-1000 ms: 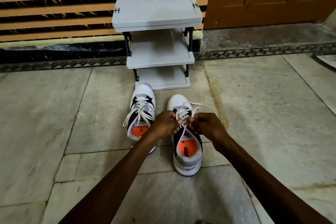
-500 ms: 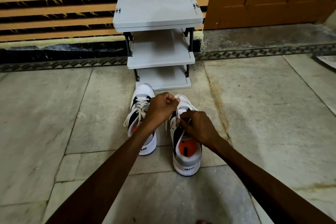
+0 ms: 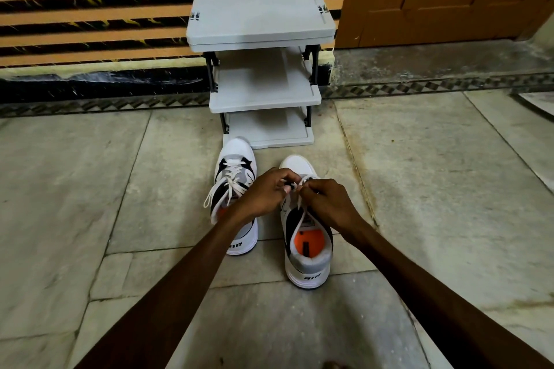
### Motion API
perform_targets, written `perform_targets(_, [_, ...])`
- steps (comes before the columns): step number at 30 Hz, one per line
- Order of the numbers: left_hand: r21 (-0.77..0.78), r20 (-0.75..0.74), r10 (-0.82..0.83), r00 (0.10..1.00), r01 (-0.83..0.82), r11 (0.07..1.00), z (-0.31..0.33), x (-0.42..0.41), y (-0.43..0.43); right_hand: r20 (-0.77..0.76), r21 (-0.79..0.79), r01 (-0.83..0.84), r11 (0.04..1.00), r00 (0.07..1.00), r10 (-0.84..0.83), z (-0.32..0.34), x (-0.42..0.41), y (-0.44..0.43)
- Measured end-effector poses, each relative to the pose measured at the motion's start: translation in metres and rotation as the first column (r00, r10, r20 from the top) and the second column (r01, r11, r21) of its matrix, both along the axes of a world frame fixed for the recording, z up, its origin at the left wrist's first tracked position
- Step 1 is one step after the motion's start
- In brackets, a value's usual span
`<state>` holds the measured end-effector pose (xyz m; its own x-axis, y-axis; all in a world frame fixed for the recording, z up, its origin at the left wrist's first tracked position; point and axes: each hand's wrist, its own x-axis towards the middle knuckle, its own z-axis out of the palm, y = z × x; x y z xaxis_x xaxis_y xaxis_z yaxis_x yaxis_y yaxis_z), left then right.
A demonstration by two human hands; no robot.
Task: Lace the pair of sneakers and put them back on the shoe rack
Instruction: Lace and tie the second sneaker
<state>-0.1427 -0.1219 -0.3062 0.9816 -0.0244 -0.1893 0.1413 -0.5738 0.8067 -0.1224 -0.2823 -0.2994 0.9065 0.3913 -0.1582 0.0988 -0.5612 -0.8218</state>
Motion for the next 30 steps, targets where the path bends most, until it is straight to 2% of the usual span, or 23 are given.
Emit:
perform_targets(3, [0.051,0.012,-0.046,0.999,0.045,0.998,-0.003,0.001,0.002,-0.009,-0.003,0.001,1.0,1.0,-0.001,0.0,0.001,0.0])
perform_targets(7, [0.159,0.103,-0.004,0.995,-0.013,0.987,-0.005,0.002,0.004,0.006,0.042,0.059,0.997,0.998,-0.06,-0.005,0.003,-0.002])
perform_targets(11, [0.196,0.162,0.018,0.987,-0.05,0.979,0.003,0.004,0.007,0.04,0.066,0.133,0.989,0.99,-0.136,-0.004,0.005,-0.003])
perform_targets(13, [0.179,0.175,0.033,0.984,-0.065,0.982,0.008,0.002,0.009,0.003,0.092,0.142,0.986,0.99,-0.143,-0.001,0.006,-0.002])
perform_targets(16, [0.094,0.15,0.051,0.987,-0.065,0.993,0.015,-0.004,0.008,-0.114,0.141,0.18,0.974,0.98,-0.164,0.002,0.009,-0.003])
perform_targets(19, [0.049,0.055,-0.01,0.998,0.007,0.999,0.019,-0.012,0.003,-0.243,0.222,0.208,0.953,0.958,-0.153,0.003,0.011,-0.009])
perform_targets(22, [0.012,-0.021,-0.058,0.998,0.058,0.998,0.016,-0.018,-0.006,-0.292,0.255,0.214,0.943,0.947,-0.136,0.002,0.012,-0.014])
perform_targets(26, [0.015,-0.049,0.074,0.996,-0.073,0.997,0.01,-0.018,-0.021,-0.277,0.265,0.188,0.946,0.954,-0.112,0.005,0.012,-0.016])
perform_targets(30, [0.025,-0.015,0.242,0.97,-0.242,0.97,0.004,-0.013,-0.028,-0.174,0.196,0.132,0.972,0.98,-0.098,0.008,0.013,-0.017])
